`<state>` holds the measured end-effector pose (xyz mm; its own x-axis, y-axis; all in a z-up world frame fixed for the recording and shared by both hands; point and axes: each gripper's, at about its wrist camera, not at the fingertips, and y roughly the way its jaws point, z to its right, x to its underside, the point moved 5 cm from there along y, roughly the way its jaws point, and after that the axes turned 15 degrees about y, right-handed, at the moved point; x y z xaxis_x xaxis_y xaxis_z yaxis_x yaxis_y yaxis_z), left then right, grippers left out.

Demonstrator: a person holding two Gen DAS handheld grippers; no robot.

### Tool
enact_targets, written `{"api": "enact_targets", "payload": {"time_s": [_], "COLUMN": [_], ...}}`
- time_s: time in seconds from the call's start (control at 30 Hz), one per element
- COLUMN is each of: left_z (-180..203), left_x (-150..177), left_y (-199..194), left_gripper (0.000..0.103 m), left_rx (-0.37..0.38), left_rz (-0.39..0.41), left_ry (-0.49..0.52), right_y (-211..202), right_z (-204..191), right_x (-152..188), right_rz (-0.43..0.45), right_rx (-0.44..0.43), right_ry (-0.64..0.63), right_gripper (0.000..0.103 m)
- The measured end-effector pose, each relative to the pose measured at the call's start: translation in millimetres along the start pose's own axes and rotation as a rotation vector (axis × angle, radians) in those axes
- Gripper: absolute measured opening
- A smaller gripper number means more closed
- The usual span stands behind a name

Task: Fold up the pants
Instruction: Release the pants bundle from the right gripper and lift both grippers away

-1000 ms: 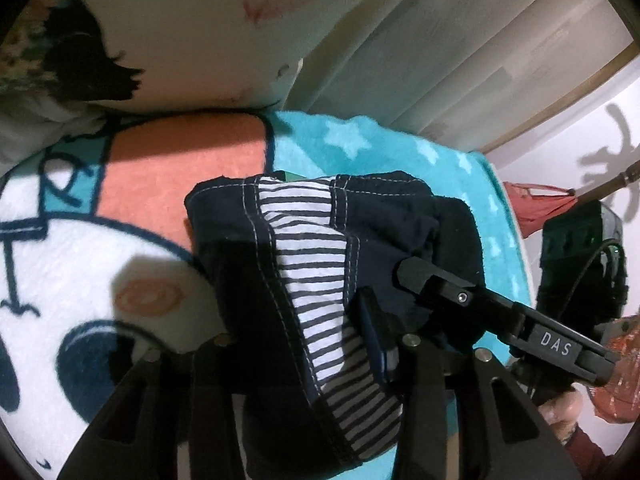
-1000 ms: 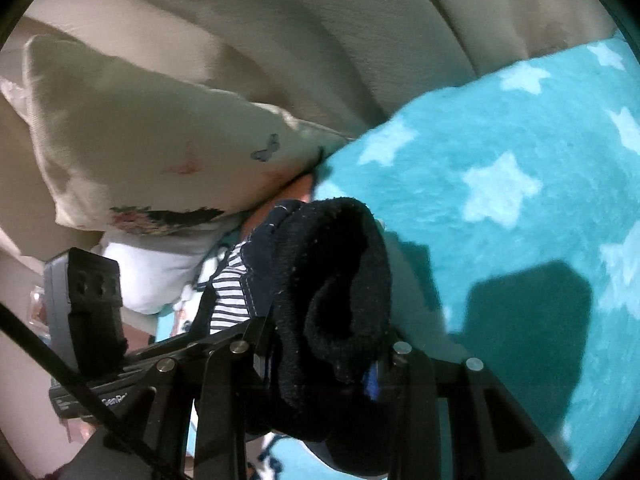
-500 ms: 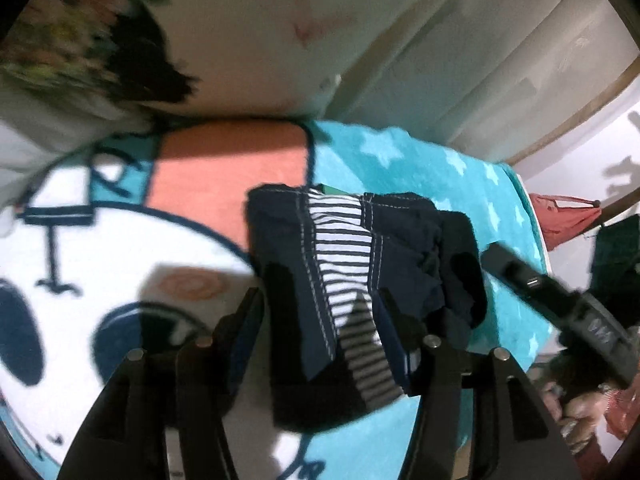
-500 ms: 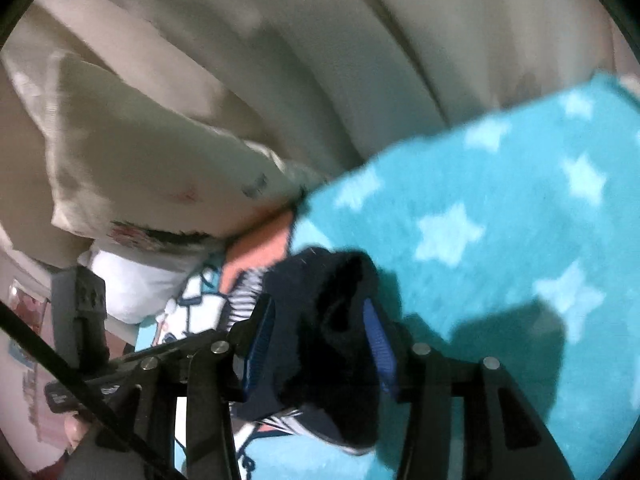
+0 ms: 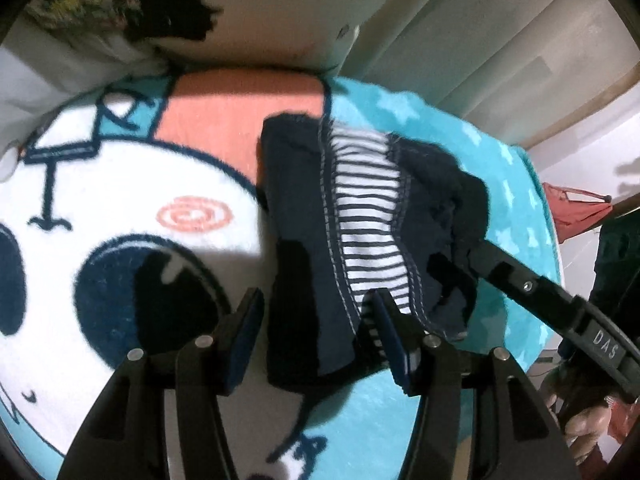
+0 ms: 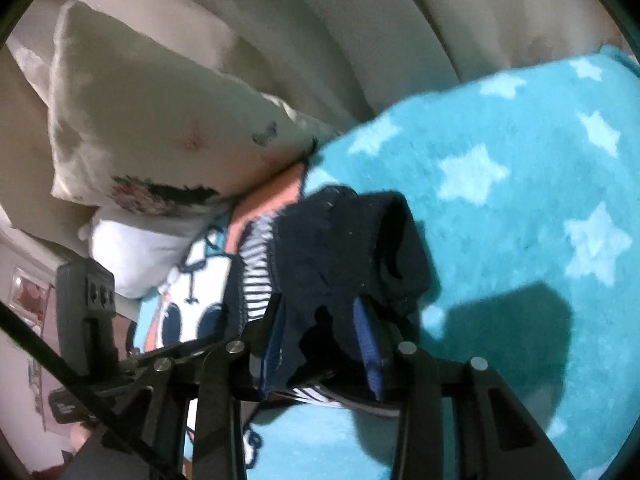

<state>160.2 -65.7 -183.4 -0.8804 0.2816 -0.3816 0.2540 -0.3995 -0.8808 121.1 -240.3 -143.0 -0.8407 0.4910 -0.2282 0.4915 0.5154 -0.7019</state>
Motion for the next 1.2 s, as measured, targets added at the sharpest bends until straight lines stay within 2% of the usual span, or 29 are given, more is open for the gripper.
{"api": "enact_targets", "payload": {"time_s": [0.13,0.27,0.47,0.6,0.87,0.97,1.2], "left_z": [3.6,0.3,-9.1,-14.0,-25.0,-32.2,-48.1], "left_x": [5.3,16.5,26.3,34.8,54.7,63.7,80.5], "left_y": [-25.6,-51.6,-89.9,-116.7,-152.3,-164.8,-186.4], "left_gripper": [0.055,0.057,0.057,0.064,0.065,0.07,0.072], "left_rx": [-0.034,-0.059,-0.141,-0.158,-0.211,-0.232,-0.281], "left_rz": [0.041,0.089,0.162,0.216,0.266,0.282,0.3], "left_ry": [0.022,0.009,0.033,0.049,0.093,0.096,0.112], "right_y": [-22.8,-36.8,-41.5,-38.9,-35.5,-33.5,-24.1], "right_z": [-8.3,-14.5,-26.4,-37.5,-72.9,-86.8,-108.7], "right_x": [1.6,16.3,49.1,71.6,106.4,117.6,138.3], "right_rz": [0.053,0.098,0.118,0.113,0.143,0.153,0.15], "right_rx": [0.007,0.036,0.123,0.154,0.203,0.211,0.223], "right_ry": [-0.009,0.005,-0.012,-0.018,-0.082,-0.102,-0.125], "right_gripper": [0.041,0.048,0.052,0.055,0.061,0.062,0.063]}}
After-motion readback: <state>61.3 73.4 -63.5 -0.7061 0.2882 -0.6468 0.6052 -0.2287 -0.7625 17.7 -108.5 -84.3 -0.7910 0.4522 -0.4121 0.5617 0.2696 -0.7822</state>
